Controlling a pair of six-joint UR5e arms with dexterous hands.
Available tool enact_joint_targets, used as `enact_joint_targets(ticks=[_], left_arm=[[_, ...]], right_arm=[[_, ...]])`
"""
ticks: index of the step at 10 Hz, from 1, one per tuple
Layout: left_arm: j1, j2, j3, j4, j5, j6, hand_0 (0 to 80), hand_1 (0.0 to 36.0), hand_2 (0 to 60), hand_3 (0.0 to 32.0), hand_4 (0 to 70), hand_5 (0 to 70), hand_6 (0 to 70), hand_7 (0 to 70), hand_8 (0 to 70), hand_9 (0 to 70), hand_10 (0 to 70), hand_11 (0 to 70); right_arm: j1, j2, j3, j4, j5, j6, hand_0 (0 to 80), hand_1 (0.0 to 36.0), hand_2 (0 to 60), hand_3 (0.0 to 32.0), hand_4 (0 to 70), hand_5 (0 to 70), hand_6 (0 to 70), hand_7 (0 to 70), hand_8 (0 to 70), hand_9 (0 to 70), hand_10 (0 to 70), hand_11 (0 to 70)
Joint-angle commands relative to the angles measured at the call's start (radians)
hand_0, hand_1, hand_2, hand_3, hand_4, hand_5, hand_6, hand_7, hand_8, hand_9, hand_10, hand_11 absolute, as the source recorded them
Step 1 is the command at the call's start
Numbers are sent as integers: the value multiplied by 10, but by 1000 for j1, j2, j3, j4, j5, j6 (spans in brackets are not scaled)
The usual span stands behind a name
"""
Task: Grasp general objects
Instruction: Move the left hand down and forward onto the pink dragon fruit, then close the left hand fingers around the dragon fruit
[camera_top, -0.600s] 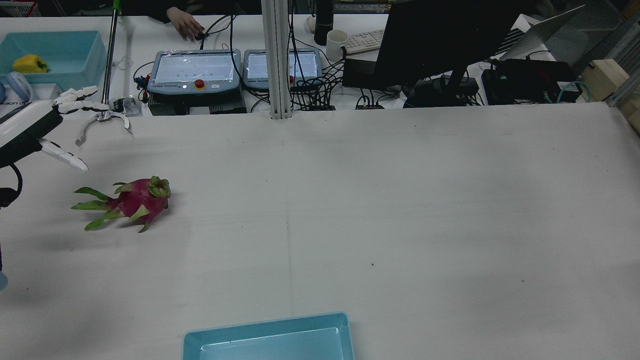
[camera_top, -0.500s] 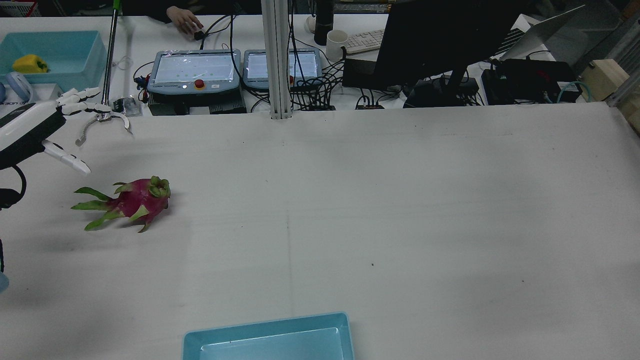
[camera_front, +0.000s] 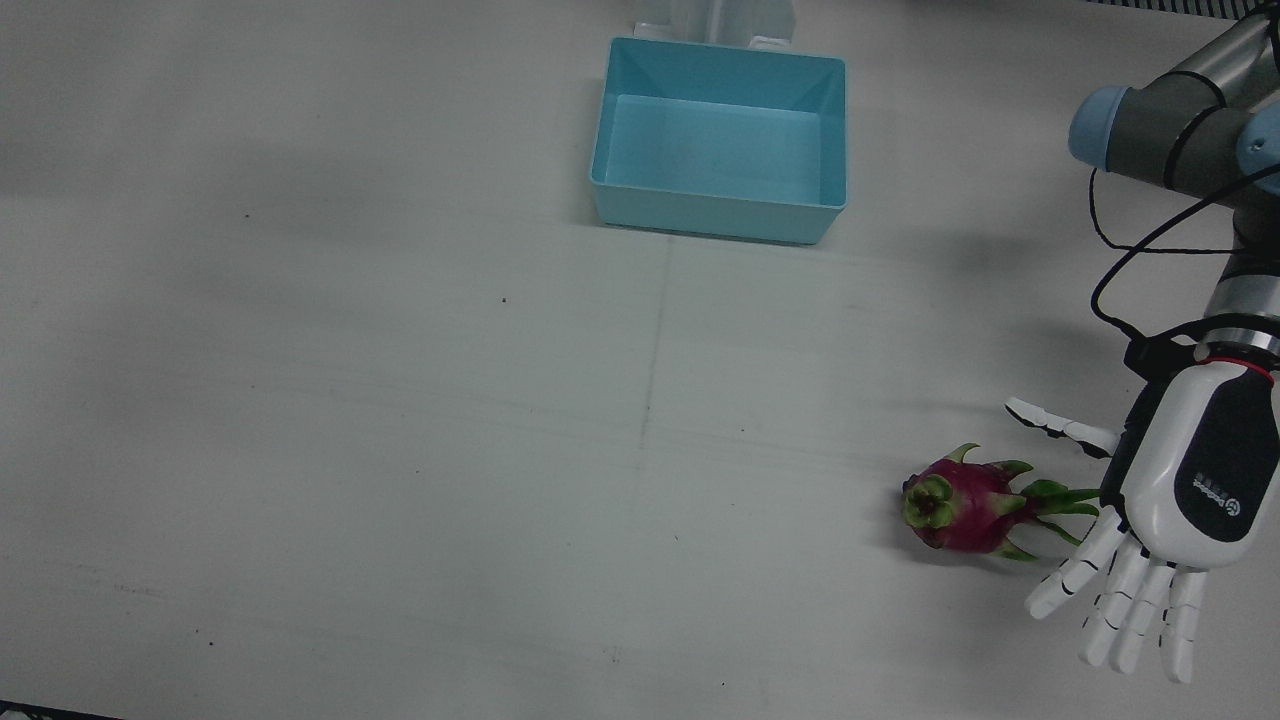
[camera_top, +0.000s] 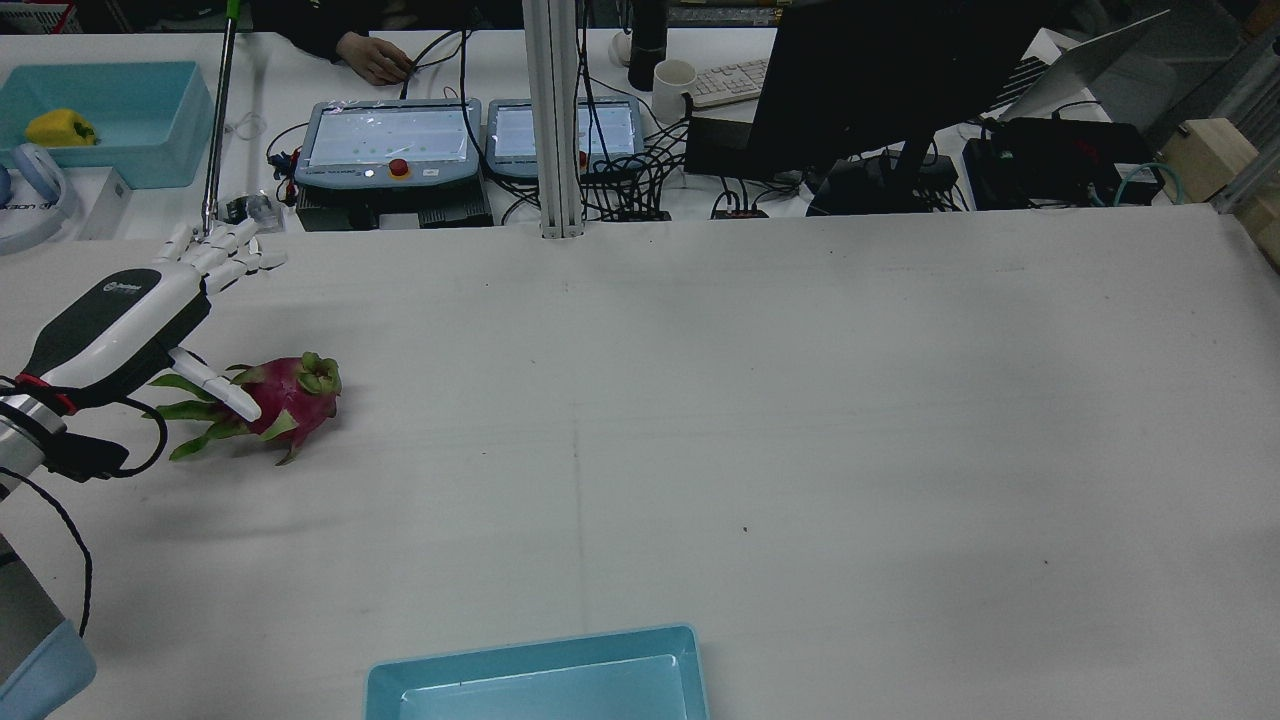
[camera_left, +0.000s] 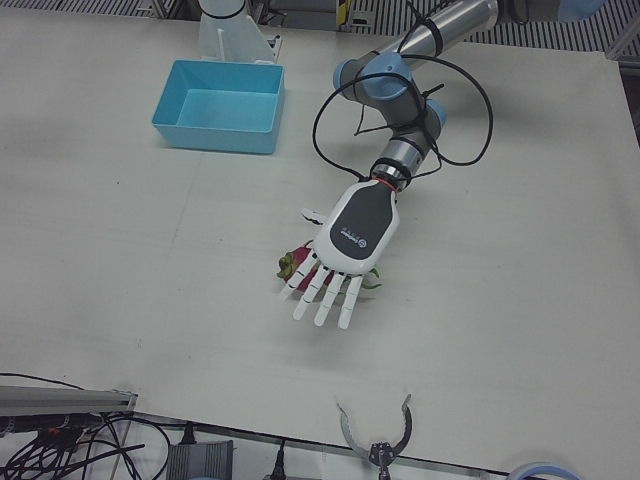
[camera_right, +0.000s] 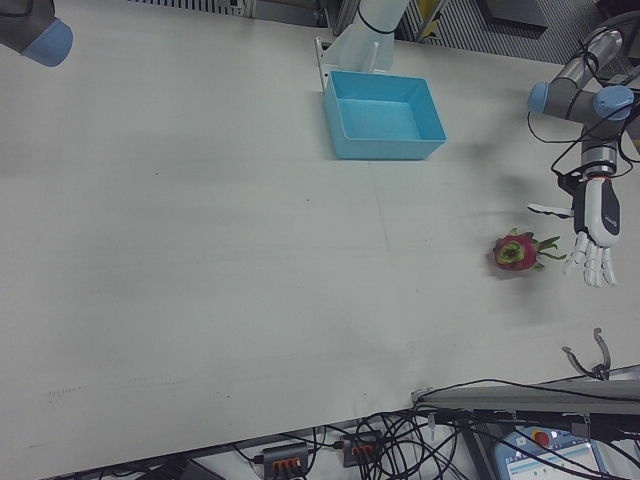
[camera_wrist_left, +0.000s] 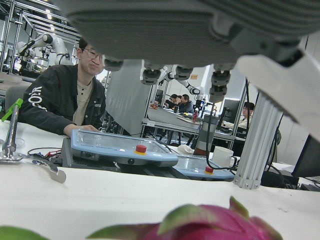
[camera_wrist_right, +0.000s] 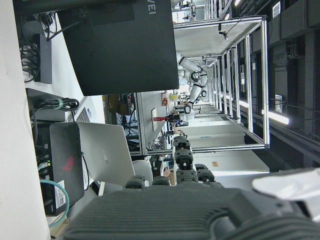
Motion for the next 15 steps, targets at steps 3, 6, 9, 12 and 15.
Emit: enact_joint_targets(ticks=[3, 6, 9, 12, 15], left_arm=[[83, -10, 9, 39, -75, 123, 434, 56, 0, 272, 0, 112, 0, 43, 106, 0, 0, 0], [80, -22, 47, 47, -73, 227, 408, 46, 0, 252, 0, 107, 0, 41, 110, 0, 0, 0], [82, -27, 94, 33, -75, 241, 378, 32, 12, 288, 0, 105, 0, 43, 108, 0, 0, 0], [82, -33, 131, 0, -73, 278, 381, 35, 17, 308, 0, 108, 0, 40, 107, 0, 0, 0], [82, -33, 144, -10, -75, 287, 379, 35, 19, 292, 0, 103, 0, 39, 108, 0, 0, 0]], right_arm=[[-1, -1, 2, 0, 0, 1, 0, 0, 0, 0, 0, 0, 0, 0, 0, 0, 0, 0], [-1, -1, 0, 0, 0, -1, 0, 0, 0, 0, 0, 0, 0, 0, 0, 0, 0, 0], [-2, -8, 0, 0, 0, 1, 0, 0, 0, 0, 0, 0, 0, 0, 0, 0, 0, 0], [-2, -8, 0, 0, 0, 1, 0, 0, 0, 0, 0, 0, 0, 0, 0, 0, 0, 0], [-3, -8, 0, 0, 0, 1, 0, 0, 0, 0, 0, 0, 0, 0, 0, 0, 0, 0]])
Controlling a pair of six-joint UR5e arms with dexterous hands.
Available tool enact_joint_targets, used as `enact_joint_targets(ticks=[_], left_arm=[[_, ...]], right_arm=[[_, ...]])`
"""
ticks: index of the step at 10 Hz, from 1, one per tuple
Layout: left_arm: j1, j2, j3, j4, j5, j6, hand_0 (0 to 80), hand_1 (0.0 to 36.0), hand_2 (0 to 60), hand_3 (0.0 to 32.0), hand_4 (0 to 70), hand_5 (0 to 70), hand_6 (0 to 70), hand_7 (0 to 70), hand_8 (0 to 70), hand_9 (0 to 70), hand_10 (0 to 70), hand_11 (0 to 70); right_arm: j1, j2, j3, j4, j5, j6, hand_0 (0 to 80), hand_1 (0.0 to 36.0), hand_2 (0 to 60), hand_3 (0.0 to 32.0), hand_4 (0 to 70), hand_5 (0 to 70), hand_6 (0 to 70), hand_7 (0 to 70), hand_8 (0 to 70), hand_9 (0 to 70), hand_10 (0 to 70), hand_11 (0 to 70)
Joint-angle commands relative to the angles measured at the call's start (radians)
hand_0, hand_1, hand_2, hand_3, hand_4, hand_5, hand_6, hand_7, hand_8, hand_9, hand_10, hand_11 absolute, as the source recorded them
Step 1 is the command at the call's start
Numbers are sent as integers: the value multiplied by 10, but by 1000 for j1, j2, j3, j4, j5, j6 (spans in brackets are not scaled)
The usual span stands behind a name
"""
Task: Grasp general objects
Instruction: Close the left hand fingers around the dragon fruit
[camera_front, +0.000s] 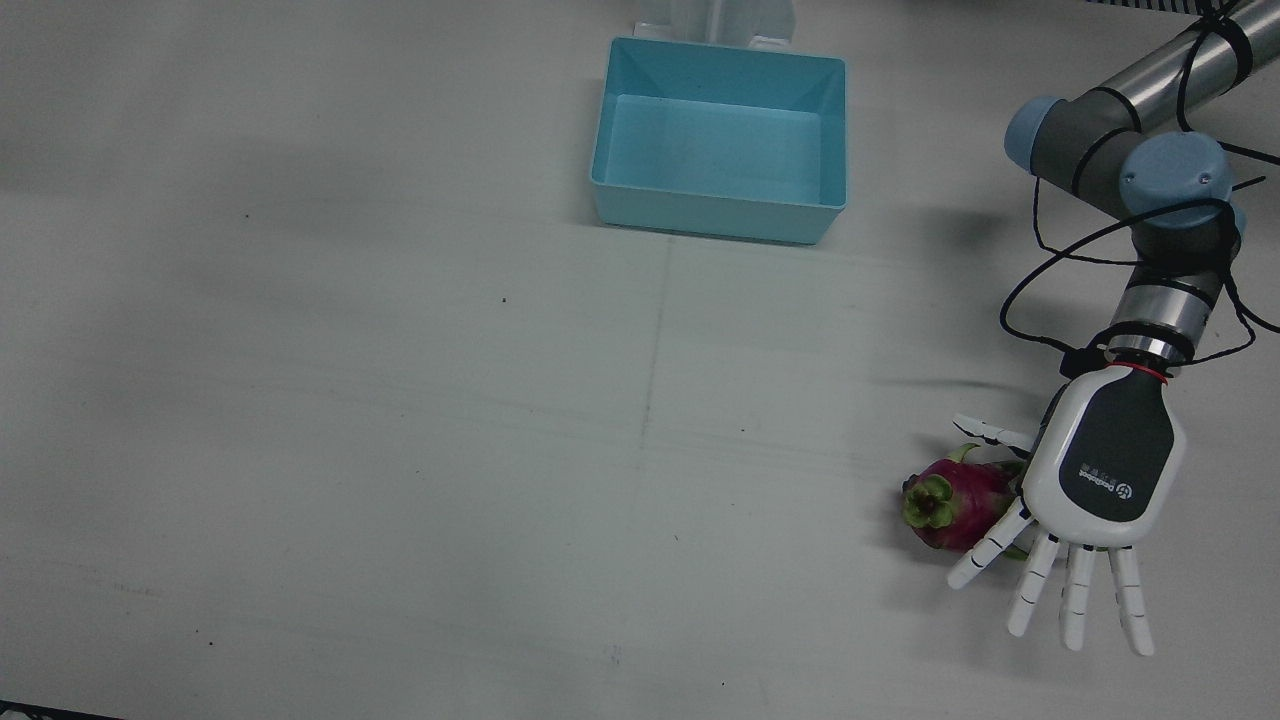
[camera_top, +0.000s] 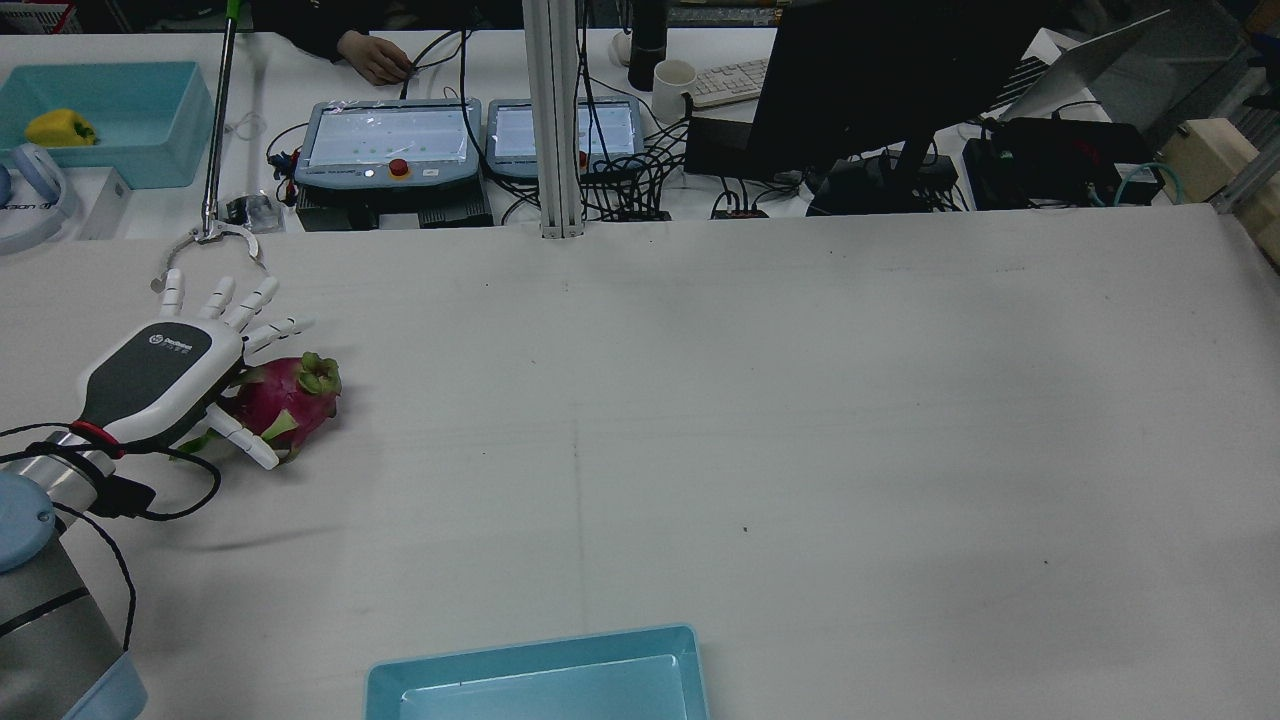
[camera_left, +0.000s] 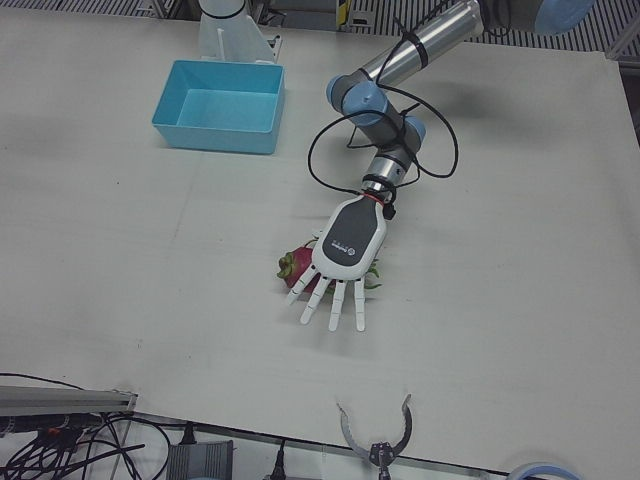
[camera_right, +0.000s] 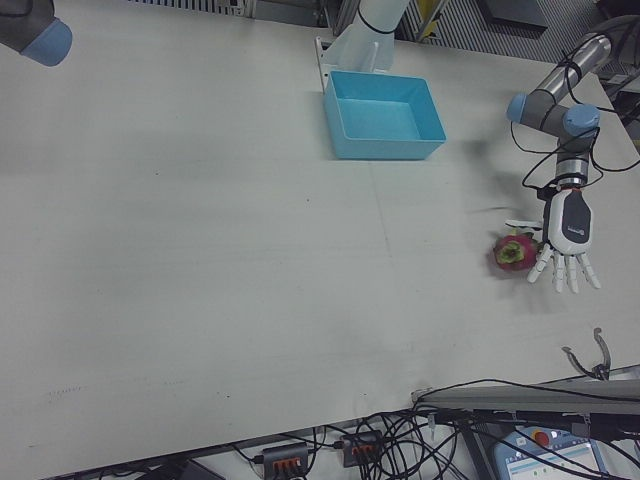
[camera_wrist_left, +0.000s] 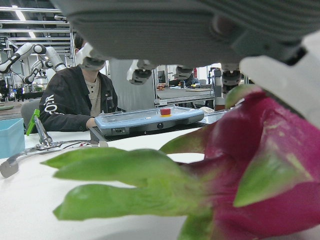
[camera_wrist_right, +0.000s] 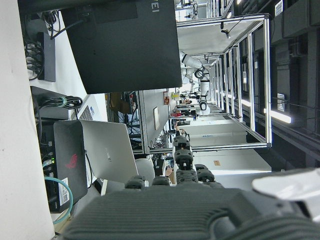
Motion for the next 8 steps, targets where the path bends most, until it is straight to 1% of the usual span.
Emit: enact_joint_targets(ticks=[1, 2, 3, 4, 5, 6, 7, 8], left_arm=[[2, 0, 12, -9, -1, 7, 376, 34, 19, 288, 0, 108, 0, 37, 108, 0, 0, 0], [2, -2, 12, -13, -1, 9, 372, 31, 19, 280, 0, 117, 0, 33, 107, 0, 0, 0], [8, -2, 12, -13, 0, 9, 367, 28, 19, 286, 0, 157, 0, 26, 105, 0, 0, 0], [9, -2, 13, -22, -1, 23, 344, 20, 20, 278, 2, 235, 0, 17, 101, 0, 0, 0], [9, -2, 13, -33, 0, 49, 315, 9, 20, 158, 63, 317, 0, 27, 97, 0, 0, 0], [12, -2, 13, -36, 1, 49, 282, 1, 23, 56, 119, 365, 0, 35, 94, 0, 0, 0], [15, -2, 13, -35, 1, 50, 240, 0, 18, 0, 181, 435, 0, 47, 90, 0, 0, 0], [15, -2, 13, -35, 1, 50, 201, 0, 13, 0, 214, 477, 1, 56, 87, 0, 0, 0]], right_arm=[[0, 0, 0, 0, 0, 0, 0, 0, 0, 0, 0, 0, 0, 0, 0, 0, 0, 0], [0, 0, 0, 1, 0, 0, 0, 0, 0, 0, 0, 0, 0, 0, 0, 0, 0, 0], [1, 0, 0, 0, 0, 0, 0, 0, 0, 0, 0, 0, 0, 0, 0, 0, 0, 0], [1, 0, 0, 1, 0, 0, 0, 0, 0, 0, 0, 0, 0, 0, 0, 0, 0, 0], [1, 0, 0, 0, 0, 0, 0, 0, 0, 0, 0, 0, 0, 0, 0, 0, 0, 0], [0, 0, 0, 0, 0, 0, 0, 0, 0, 0, 0, 0, 0, 0, 0, 0, 0, 0], [1, 0, 0, 0, 0, 0, 0, 0, 0, 0, 0, 0, 0, 0, 0, 0, 0, 0], [0, 0, 0, 1, 0, 0, 0, 0, 0, 0, 0, 0, 0, 0, 0, 0, 0, 0]])
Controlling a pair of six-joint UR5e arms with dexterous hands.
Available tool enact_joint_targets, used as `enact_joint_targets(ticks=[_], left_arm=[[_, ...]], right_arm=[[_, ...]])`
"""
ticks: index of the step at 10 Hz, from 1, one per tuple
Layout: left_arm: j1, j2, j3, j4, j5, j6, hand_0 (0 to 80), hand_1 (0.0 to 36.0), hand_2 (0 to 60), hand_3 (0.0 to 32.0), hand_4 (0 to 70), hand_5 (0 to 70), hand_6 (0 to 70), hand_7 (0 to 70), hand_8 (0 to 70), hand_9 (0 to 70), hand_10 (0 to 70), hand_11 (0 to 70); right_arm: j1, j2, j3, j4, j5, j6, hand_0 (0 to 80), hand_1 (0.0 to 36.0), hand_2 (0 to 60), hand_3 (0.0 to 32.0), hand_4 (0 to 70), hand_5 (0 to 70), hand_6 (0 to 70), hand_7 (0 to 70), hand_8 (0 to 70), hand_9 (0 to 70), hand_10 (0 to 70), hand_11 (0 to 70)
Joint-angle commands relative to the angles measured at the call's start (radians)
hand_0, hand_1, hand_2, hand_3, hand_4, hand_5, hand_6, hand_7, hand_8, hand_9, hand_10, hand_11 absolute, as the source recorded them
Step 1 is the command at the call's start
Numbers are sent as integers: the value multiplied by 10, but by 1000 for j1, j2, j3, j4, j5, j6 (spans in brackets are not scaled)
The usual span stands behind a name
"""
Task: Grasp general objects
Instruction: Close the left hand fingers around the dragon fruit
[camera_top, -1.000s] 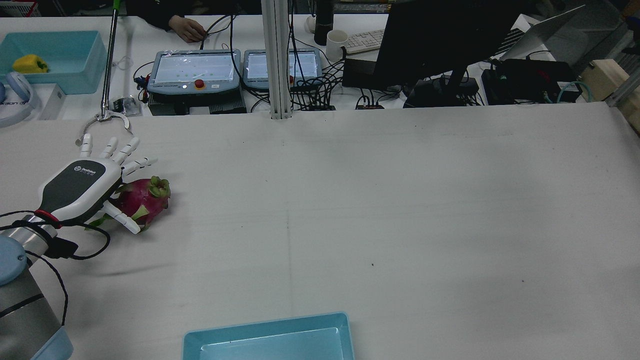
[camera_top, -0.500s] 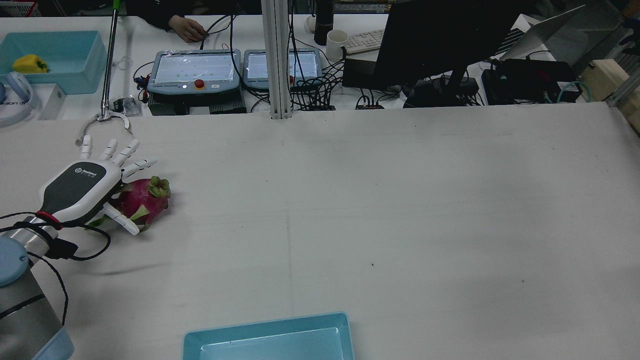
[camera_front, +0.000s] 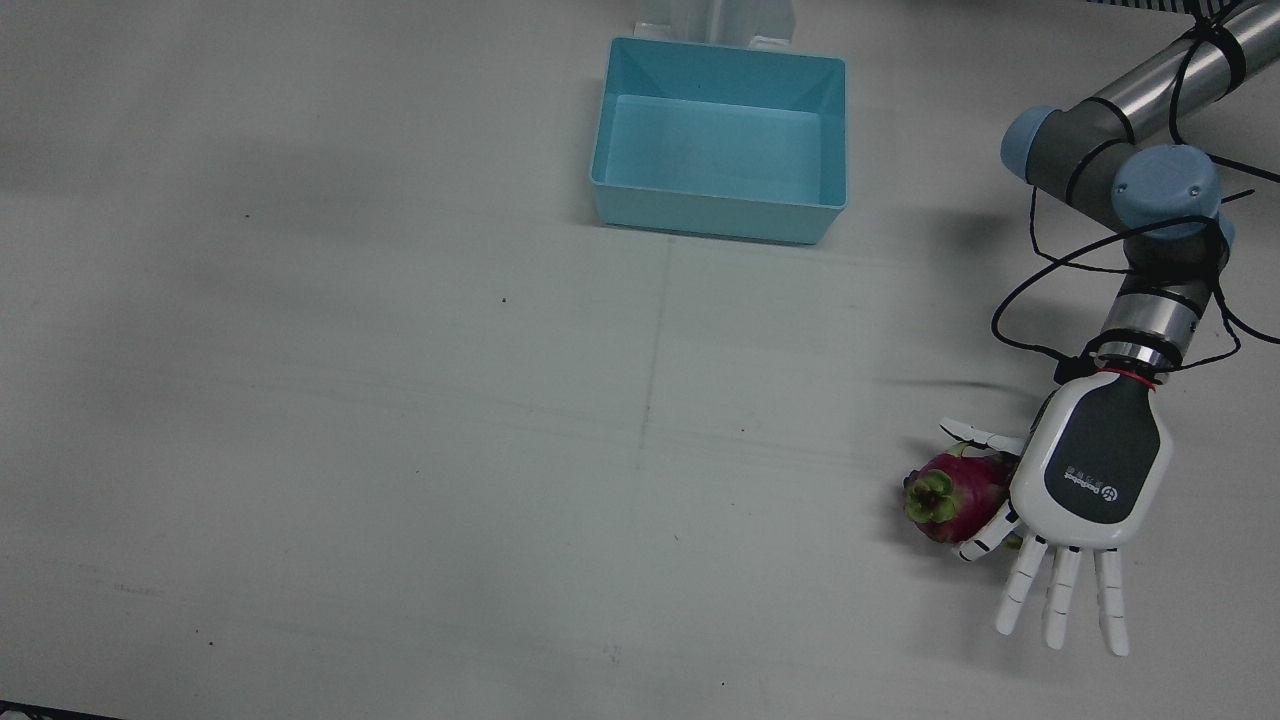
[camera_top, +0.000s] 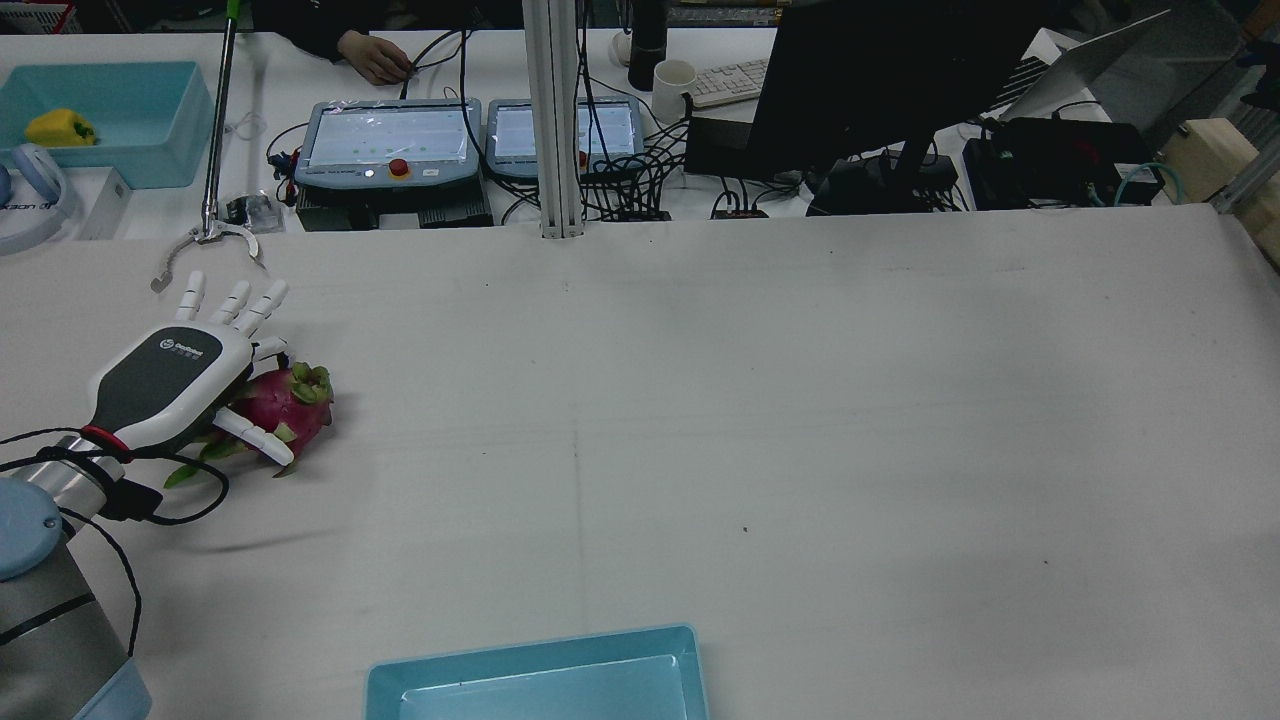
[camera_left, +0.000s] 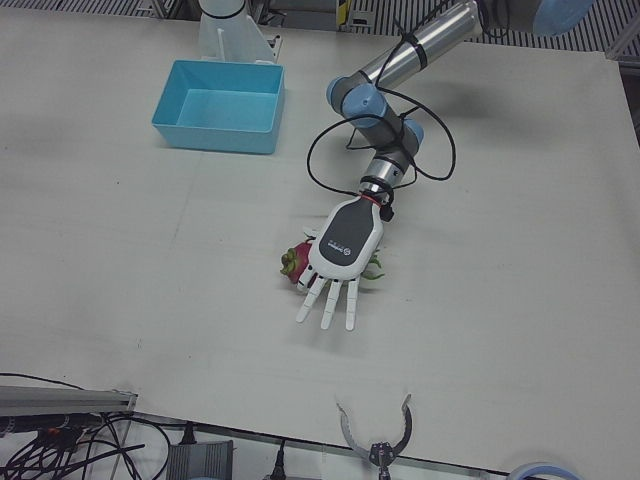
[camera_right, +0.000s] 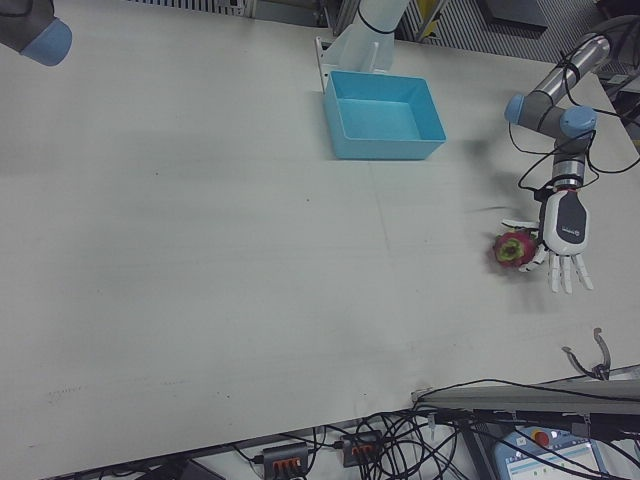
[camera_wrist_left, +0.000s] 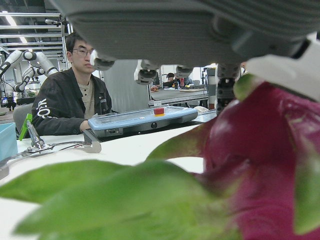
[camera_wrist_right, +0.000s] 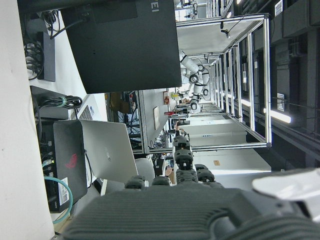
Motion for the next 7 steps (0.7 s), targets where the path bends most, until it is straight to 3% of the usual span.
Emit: enact_joint_targets(ticks=[1, 2, 3, 4, 5, 6, 7], left_arm=[[5, 0, 0, -5, 0, 7, 169, 0, 13, 0, 251, 561, 15, 69, 85, 0, 0, 0], [5, 0, 0, -5, 0, 7, 191, 0, 24, 0, 280, 645, 29, 81, 88, 2, 0, 0], [5, 1, 0, -9, 0, 7, 297, 4, 52, 0, 292, 692, 41, 88, 93, 3, 0, 0], [5, 3, 0, -12, 0, 7, 405, 80, 239, 0, 293, 700, 53, 97, 104, 5, 0, 0], [4, 3, -3, -12, 2, 7, 426, 172, 553, 0, 298, 700, 63, 107, 113, 7, 0, 0], [2, 1, -10, -9, 3, 4, 432, 206, 600, 0, 296, 700, 66, 112, 117, 8, 0, 0], [1, 1, -24, -5, 8, -2, 440, 230, 600, 0, 289, 700, 68, 117, 119, 9, 0, 0]], right_arm=[[0, 0, 0, 0, 0, -2, 0, 0, 0, 0, 0, 0, 0, 0, 0, 0, 0, 0], [-1, 0, 0, 0, 0, 0, 0, 0, 0, 0, 0, 0, 0, 0, 0, 0, 0, 0], [-1, 0, 0, 0, 0, 0, 0, 0, 0, 0, 0, 0, 0, 0, 0, 0, 0, 0], [-1, 0, 0, 0, 0, 0, 0, 0, 0, 0, 0, 0, 0, 0, 0, 0, 0, 0], [0, 0, 0, 0, 0, 0, 0, 0, 0, 0, 0, 0, 0, 0, 0, 0, 0, 0], [-1, 0, 0, 0, 0, 0, 0, 0, 0, 0, 0, 0, 0, 0, 0, 0, 0, 0], [0, 0, 0, 0, 0, 0, 0, 0, 0, 0, 0, 0, 0, 0, 0, 0, 0, 0]])
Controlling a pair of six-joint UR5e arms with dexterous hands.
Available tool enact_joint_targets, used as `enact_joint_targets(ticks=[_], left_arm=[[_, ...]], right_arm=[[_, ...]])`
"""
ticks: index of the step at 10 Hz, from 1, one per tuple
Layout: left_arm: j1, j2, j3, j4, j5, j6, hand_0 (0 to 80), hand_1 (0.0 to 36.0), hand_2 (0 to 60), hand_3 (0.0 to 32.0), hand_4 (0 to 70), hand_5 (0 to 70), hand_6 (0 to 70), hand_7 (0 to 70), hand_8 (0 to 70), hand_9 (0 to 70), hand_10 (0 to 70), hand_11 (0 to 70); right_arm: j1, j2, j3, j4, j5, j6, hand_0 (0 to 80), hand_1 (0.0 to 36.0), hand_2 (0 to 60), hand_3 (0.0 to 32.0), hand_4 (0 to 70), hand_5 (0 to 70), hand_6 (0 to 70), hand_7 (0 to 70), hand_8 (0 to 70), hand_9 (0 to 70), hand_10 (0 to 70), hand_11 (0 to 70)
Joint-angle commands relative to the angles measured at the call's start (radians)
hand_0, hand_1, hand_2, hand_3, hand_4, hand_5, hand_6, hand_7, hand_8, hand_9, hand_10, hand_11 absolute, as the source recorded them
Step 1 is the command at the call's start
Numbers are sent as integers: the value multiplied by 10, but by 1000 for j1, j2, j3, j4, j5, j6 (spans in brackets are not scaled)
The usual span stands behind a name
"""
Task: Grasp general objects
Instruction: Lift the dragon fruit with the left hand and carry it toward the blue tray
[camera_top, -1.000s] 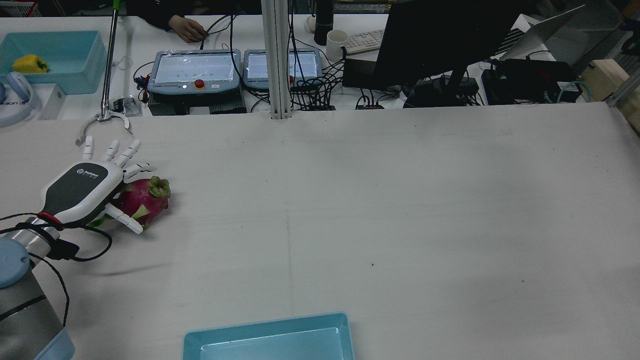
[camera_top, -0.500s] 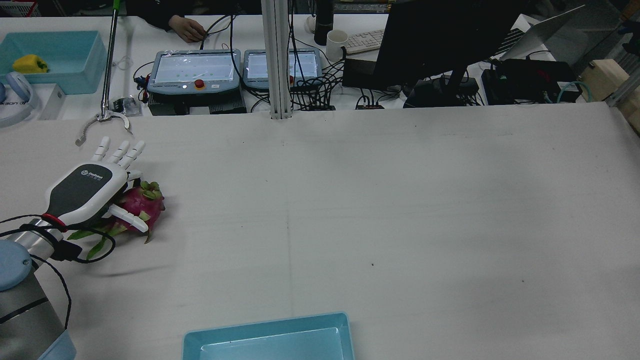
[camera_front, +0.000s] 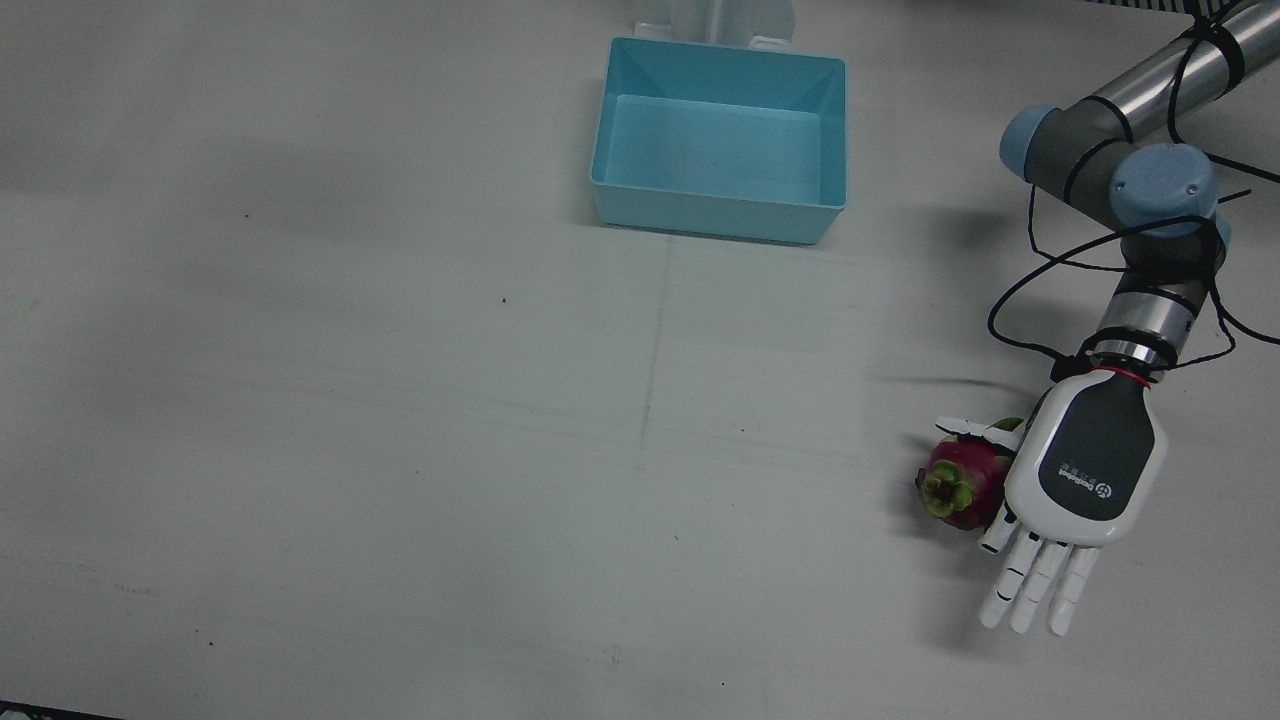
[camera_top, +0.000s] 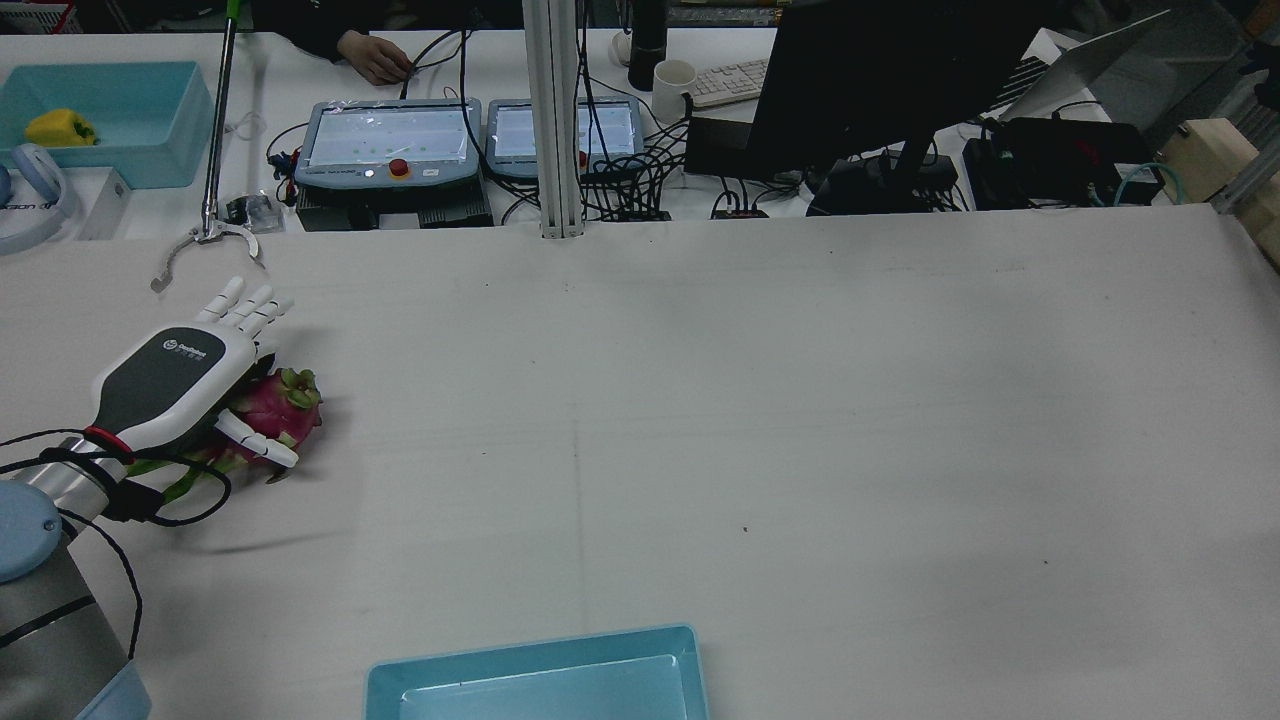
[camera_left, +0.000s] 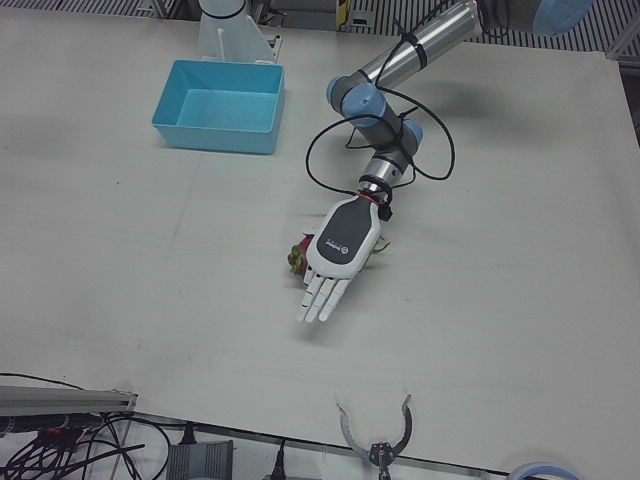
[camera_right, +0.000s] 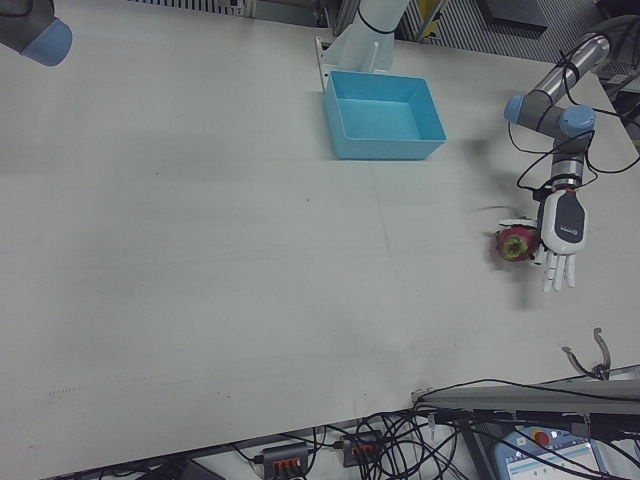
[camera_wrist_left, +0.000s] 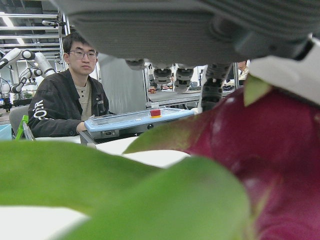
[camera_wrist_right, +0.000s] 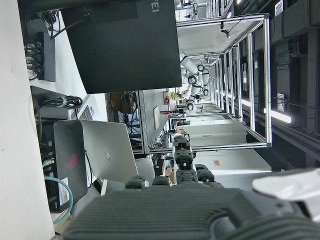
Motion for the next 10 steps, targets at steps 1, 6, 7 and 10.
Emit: enact_joint_targets(ticks=[1, 6, 7, 10], left_arm=[[1, 1, -78, 31, 8, -8, 457, 251, 600, 0, 278, 700, 68, 121, 124, 10, 0, 0], [12, -2, -402, 208, 174, -16, 396, 192, 600, 0, 224, 700, 76, 138, 155, 45, 2, 6], [14, -7, -452, 231, 252, -19, 406, 194, 600, 0, 234, 700, 87, 143, 165, 57, 10, 17], [76, -22, -604, 332, 307, -80, 446, 197, 600, 0, 276, 700, 128, 133, 222, 122, 58, 89]], right_arm=[[1, 0, 2, 0, 0, 0, 0, 0, 0, 0, 0, 0, 0, 0, 0, 0, 0, 0], [1, 0, 2, 2, 0, 0, 0, 0, 0, 0, 0, 0, 0, 0, 0, 0, 0, 0], [1, 0, 2, 0, 0, 0, 0, 0, 0, 0, 0, 0, 0, 0, 0, 0, 0, 0], [1, 0, 2, 0, 0, -1, 0, 0, 0, 0, 0, 0, 0, 0, 0, 0, 0, 0]])
